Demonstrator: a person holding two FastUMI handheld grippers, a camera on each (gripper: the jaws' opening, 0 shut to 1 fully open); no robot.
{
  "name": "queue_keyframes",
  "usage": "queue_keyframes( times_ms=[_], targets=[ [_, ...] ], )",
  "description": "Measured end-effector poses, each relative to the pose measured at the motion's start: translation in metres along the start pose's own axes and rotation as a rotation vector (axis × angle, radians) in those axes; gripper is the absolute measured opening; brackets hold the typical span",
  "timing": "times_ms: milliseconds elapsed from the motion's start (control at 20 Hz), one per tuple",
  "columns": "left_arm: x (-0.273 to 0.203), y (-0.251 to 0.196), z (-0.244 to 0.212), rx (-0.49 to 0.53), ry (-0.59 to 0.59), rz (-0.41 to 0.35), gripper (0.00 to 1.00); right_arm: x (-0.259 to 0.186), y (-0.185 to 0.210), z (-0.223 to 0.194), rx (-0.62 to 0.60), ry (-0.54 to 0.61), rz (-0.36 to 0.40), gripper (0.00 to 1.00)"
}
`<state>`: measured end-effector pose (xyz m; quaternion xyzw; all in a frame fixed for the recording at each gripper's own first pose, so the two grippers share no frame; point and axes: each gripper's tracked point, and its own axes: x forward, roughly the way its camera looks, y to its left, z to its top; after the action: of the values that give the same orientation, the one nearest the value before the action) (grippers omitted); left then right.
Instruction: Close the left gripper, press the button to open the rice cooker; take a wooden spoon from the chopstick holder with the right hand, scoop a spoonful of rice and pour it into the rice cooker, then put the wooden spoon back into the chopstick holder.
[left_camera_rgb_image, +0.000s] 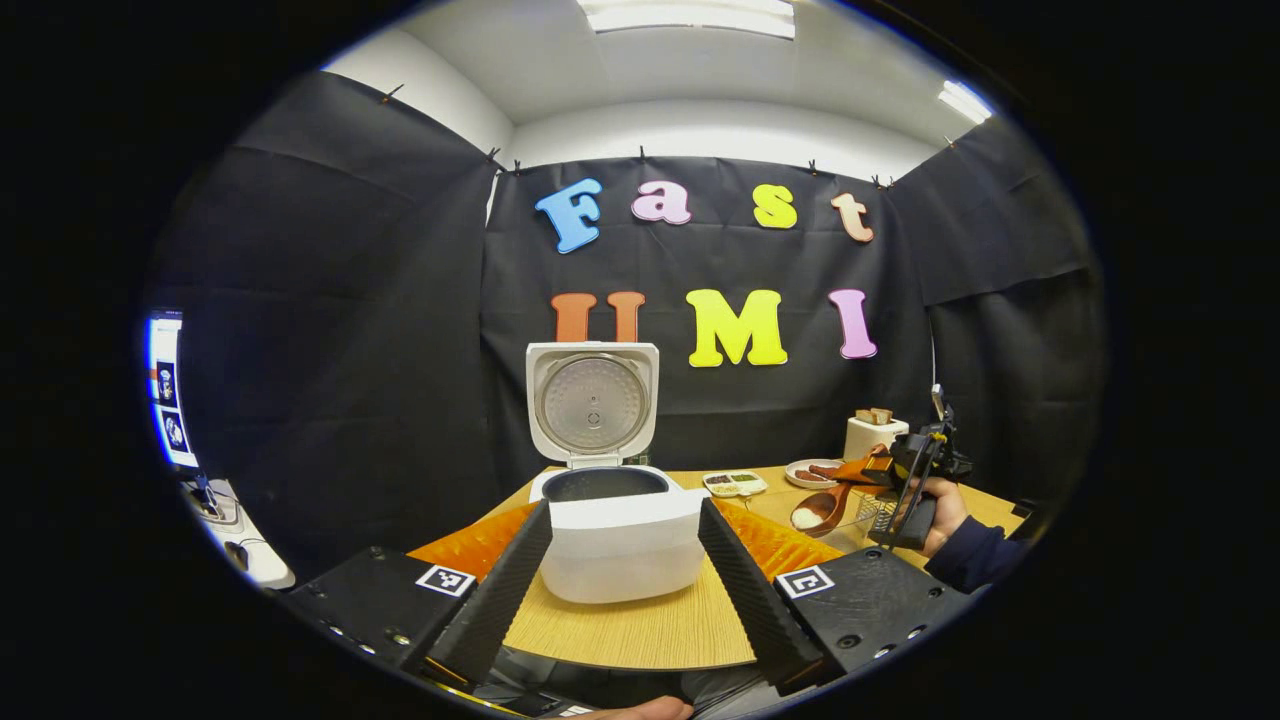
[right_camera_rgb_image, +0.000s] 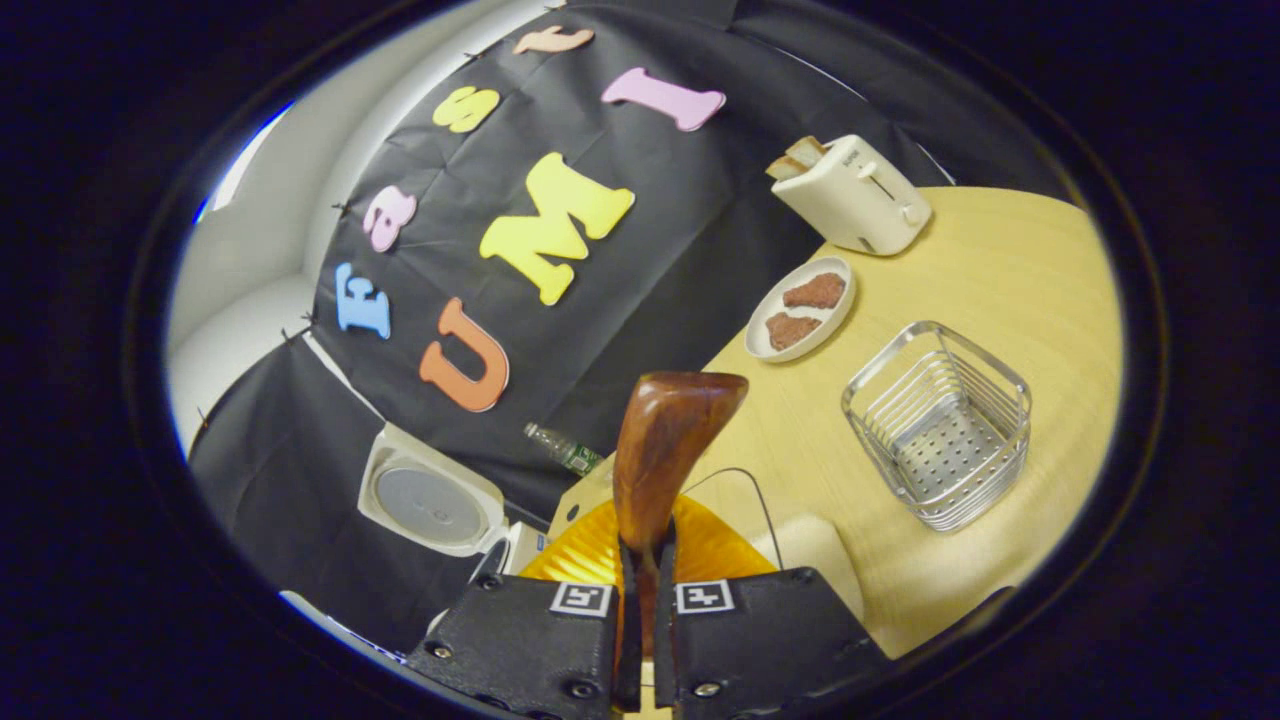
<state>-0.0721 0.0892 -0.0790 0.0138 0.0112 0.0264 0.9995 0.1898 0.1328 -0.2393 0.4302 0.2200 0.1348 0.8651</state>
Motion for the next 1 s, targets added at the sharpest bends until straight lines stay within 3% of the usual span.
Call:
queue_keyframes(
  times_ms=[350,600,1000],
  targets=[
    [0.006,0.006,-0.013,0.004,0.027,0.023,0.95,-0.010,0.025,0.022,0.274,0.008,0.127,0.10],
    [0.003,0.008,-0.014,-0.012,0.021,0.026,0.95,-0.017,0.049,0.025,0.675,0.088,0.259,0.10],
    [-0.007,0.020,-0.017,-0.023,-0.003,0.045,0.95,-0.015,0.074,0.022,0.617,0.066,0.203,0.10]
  ],
)
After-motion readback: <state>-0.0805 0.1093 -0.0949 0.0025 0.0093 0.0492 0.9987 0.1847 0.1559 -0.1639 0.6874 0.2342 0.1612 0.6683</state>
